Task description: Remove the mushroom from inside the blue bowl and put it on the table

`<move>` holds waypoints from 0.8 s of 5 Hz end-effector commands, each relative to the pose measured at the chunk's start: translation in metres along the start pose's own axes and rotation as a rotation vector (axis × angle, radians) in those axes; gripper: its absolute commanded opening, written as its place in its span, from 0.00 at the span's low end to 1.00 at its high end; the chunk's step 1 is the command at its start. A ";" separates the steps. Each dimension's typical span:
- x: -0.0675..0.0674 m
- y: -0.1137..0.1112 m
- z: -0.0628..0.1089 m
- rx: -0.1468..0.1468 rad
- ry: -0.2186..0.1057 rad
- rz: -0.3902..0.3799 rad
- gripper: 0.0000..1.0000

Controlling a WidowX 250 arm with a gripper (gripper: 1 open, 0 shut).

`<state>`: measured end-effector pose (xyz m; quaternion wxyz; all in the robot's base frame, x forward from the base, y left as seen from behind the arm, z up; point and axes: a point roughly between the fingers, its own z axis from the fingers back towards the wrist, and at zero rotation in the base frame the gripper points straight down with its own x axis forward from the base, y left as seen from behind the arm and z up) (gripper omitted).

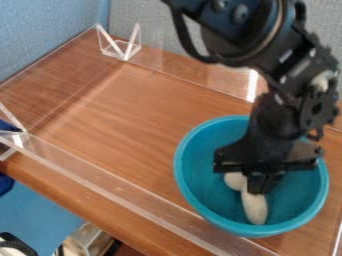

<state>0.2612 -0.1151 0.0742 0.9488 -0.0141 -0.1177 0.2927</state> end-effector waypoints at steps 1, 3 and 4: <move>0.019 0.000 0.049 -0.076 -0.071 0.099 0.00; 0.051 0.042 0.096 -0.091 -0.069 0.306 0.00; 0.044 0.035 0.081 -0.061 -0.066 0.311 1.00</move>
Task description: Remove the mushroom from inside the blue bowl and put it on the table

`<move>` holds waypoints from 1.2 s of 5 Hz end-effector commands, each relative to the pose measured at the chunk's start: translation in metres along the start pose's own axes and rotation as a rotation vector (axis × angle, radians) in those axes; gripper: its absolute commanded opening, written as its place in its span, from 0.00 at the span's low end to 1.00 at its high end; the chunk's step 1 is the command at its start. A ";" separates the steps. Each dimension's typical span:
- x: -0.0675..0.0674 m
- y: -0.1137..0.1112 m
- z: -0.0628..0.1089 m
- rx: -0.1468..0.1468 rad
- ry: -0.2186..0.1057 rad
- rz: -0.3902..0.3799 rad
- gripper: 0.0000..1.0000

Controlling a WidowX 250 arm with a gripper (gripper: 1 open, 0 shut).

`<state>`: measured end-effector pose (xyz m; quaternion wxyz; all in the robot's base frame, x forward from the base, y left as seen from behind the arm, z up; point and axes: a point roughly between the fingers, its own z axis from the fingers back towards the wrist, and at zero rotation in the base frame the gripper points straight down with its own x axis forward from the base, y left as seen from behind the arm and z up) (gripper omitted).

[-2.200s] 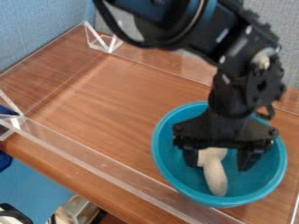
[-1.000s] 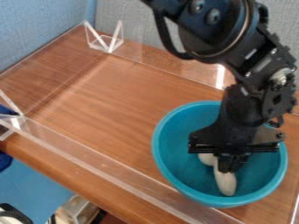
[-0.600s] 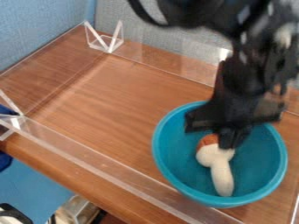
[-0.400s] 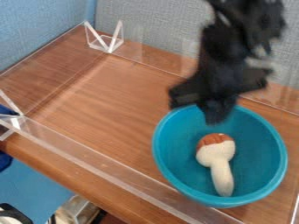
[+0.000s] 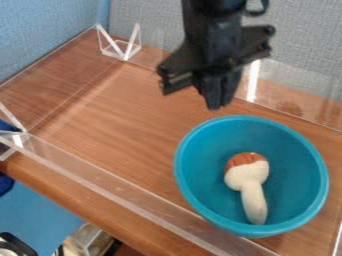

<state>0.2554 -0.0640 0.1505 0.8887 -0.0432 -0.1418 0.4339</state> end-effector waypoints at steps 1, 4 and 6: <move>-0.012 -0.005 -0.007 0.009 -0.018 -0.004 1.00; -0.052 -0.027 -0.060 -0.015 0.007 -0.258 1.00; -0.056 -0.024 -0.095 -0.011 0.029 -0.321 1.00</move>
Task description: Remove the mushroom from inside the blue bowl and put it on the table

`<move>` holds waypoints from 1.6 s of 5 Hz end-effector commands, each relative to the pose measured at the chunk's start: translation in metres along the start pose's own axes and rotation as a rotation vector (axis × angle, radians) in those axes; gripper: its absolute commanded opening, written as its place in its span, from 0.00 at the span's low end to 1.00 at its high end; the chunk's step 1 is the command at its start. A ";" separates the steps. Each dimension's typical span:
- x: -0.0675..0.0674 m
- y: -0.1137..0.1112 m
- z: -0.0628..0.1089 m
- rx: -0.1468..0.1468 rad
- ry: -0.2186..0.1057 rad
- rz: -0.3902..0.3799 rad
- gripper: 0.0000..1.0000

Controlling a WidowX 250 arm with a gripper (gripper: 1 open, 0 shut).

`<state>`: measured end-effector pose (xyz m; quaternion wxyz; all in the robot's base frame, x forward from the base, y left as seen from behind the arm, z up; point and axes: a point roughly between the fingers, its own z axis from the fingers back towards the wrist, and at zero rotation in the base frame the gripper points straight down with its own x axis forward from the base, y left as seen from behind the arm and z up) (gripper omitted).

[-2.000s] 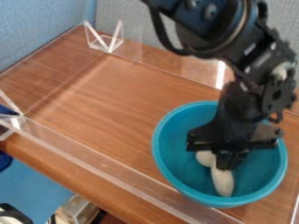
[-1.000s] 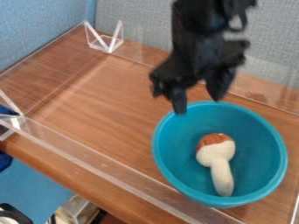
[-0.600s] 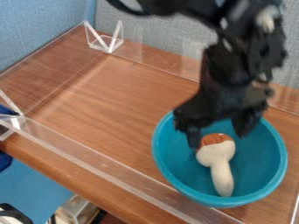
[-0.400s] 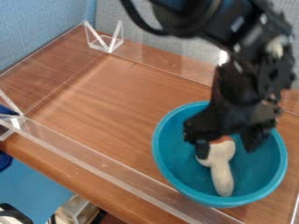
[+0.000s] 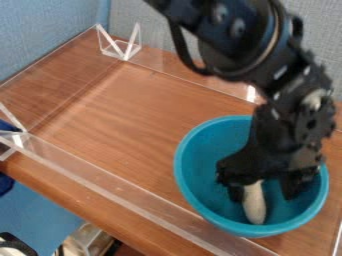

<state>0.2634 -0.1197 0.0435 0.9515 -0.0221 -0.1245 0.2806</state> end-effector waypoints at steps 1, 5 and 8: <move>0.003 0.006 -0.009 -0.022 -0.016 0.006 0.00; 0.037 0.013 0.077 -0.171 -0.097 0.189 0.00; 0.105 0.093 0.109 -0.152 -0.176 0.425 0.00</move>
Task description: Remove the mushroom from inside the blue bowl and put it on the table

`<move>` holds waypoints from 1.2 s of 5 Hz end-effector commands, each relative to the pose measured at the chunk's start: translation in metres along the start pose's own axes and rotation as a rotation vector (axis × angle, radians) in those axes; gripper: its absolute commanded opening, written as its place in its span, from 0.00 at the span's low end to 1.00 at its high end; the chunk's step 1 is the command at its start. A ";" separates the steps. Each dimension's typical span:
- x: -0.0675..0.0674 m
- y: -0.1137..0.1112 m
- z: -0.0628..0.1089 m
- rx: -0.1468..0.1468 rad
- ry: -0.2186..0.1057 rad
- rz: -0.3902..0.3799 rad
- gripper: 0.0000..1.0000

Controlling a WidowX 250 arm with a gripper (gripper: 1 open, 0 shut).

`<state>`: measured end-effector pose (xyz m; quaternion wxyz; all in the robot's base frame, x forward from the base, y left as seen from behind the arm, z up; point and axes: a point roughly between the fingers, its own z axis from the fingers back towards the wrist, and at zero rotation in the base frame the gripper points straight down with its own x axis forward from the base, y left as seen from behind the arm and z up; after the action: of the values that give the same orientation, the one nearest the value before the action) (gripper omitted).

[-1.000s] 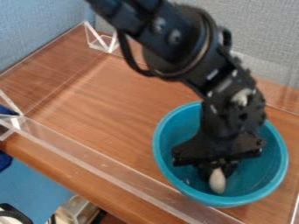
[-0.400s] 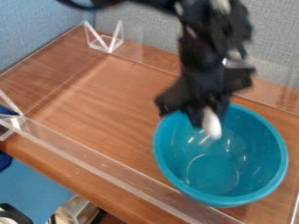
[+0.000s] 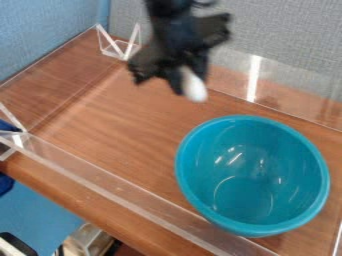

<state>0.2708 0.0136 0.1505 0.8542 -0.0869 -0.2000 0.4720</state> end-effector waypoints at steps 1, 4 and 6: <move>0.029 0.029 0.001 -0.025 -0.071 -0.020 0.00; 0.065 0.063 -0.037 0.141 -0.184 0.068 1.00; 0.084 0.049 -0.065 0.198 -0.182 0.068 1.00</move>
<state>0.2921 0.1145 0.0826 0.8212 0.0389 -0.2037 0.5317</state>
